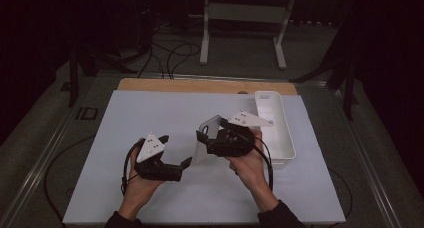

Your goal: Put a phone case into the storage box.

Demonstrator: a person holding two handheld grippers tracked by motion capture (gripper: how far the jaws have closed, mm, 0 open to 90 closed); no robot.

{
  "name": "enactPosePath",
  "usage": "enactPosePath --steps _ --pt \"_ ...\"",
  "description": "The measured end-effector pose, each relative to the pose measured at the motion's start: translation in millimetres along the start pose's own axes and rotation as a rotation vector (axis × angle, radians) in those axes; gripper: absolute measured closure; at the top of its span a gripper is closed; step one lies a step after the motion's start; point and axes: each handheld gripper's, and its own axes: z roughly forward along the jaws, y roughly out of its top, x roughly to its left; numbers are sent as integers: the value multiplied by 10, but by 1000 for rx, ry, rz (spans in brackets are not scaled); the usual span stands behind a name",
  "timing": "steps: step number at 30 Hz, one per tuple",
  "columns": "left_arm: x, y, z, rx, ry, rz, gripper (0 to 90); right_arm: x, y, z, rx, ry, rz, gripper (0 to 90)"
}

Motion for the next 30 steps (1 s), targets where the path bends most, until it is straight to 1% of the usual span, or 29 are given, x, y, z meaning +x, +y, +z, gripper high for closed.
enactPosePath --steps 3,4,10,14,21,23,25,27,29,30 --pt "70 -45 -81 -19 24 -5 0 -40 12 -38 -3 -5 2 170" --pt "100 -66 -106 -18 31 -2 0 -55 16 -48 -5 -8 1 170" --pt "287 -232 -261 -19 78 -26 0 -142 30 -96 -3 -33 -5 169" --pt "382 -347 -351 -34 94 -35 0 -182 40 -112 1 -45 -9 169" --pt "490 -572 -486 -36 131 -39 0 -234 50 -132 -3 -54 -11 170" --pt "519 -641 -523 -30 145 -49 0 -256 58 -140 -1 -62 -13 170" --pt "537 -693 -557 -36 151 -52 0 -269 67 -148 -2 -67 -14 170" --pt "554 -749 -592 -36 171 -50 0 -282 79 -159 -4 -73 -16 169" --pt "570 -798 -618 -40 173 -59 0 -302 88 -167 -8 -78 -14 169" --pt "576 -817 -625 -35 181 -57 0 -313 95 -171 -8 -81 -13 169"
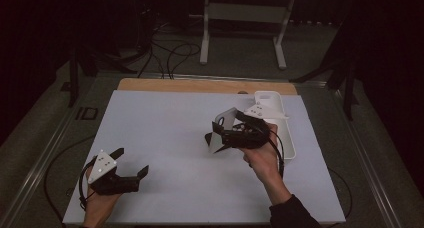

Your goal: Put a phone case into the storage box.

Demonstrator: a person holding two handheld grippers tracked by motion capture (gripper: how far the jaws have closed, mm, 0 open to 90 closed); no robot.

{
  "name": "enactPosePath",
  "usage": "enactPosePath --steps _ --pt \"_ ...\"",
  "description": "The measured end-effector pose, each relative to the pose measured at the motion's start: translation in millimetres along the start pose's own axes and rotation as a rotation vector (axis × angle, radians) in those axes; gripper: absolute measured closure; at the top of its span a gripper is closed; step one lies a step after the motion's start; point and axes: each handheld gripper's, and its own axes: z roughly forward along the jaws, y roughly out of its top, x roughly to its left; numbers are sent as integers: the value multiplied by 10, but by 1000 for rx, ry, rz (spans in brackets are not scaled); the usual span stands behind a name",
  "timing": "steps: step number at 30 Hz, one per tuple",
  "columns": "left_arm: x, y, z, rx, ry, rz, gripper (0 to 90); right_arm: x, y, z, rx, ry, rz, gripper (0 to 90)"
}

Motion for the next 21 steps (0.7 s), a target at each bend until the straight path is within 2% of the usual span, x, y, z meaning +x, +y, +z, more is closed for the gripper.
enactPosePath --steps 4,12,15,21 --pt "7 -68 -21 -7 15 14 0 -46 28 -15 -10 -12 9 169" --pt "35 -132 18 2 28 3 0 -138 130 -69 -24 -51 0 169" --pt "40 -136 12 -12 25 -9 0 -167 177 -91 -31 -64 -2 170" --pt "41 -144 11 -18 39 -5 0 -255 255 -115 -38 -95 -6 170"
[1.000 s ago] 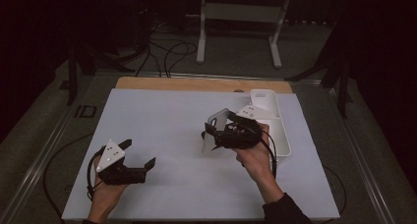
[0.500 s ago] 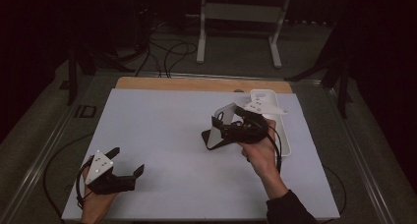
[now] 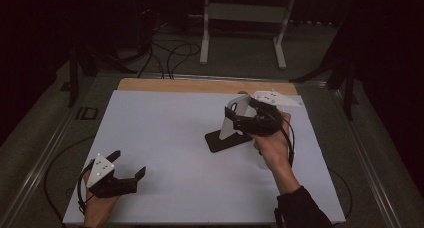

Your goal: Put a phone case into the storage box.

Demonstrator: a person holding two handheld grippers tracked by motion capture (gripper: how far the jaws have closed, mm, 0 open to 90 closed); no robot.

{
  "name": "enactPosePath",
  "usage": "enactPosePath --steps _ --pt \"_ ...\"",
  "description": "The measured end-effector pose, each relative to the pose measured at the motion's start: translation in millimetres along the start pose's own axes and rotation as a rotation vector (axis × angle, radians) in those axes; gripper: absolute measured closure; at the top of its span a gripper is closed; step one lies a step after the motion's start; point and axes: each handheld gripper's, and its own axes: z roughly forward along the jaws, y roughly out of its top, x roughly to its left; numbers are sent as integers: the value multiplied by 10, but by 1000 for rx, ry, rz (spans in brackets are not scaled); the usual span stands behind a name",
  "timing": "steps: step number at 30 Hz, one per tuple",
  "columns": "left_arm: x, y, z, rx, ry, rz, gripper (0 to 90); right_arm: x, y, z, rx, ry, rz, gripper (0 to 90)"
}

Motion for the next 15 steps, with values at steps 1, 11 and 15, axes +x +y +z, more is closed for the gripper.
enactPosePath --steps 1,11,15 --pt "-1 -2 3 -1 -1 -2 0 -13 9 1 1 -5 1 170" --pt "-13 -11 7 -4 9 2 0 -163 99 44 -4 -50 11 169" --pt "-12 -13 4 -7 11 -1 0 -244 137 66 -2 -73 27 169"
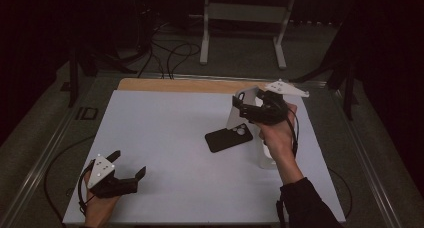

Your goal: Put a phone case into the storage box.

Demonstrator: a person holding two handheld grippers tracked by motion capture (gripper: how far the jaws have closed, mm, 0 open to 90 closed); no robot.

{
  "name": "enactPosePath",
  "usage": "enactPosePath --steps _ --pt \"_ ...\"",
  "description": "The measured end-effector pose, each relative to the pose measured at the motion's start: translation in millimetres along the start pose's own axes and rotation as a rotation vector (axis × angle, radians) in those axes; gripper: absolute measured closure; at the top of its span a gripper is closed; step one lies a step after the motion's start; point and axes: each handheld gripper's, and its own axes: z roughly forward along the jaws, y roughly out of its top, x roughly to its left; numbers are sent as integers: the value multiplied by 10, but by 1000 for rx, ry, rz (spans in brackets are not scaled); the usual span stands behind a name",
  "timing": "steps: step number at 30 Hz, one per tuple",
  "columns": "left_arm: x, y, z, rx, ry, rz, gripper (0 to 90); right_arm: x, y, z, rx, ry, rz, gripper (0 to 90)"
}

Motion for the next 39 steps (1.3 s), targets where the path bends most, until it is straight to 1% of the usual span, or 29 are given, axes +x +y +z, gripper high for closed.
enactPosePath --steps 9,11,16,24,28,39 --pt "0 -3 -1 -4 7 -4 0 -156 82 38 -2 -48 13 169" --pt "-2 -3 -1 -4 9 -2 0 -203 96 47 -1 -60 26 169" --pt "-3 -4 0 -4 9 -3 0 -301 125 68 0 -90 41 169" --pt "-6 -3 -1 -7 9 -2 0 -448 164 137 14 -138 44 169" --pt "-4 -3 -4 -8 9 -3 0 -494 198 169 18 -159 39 169" --pt "-1 -3 -5 -9 10 -4 0 -601 255 247 21 -198 34 169"
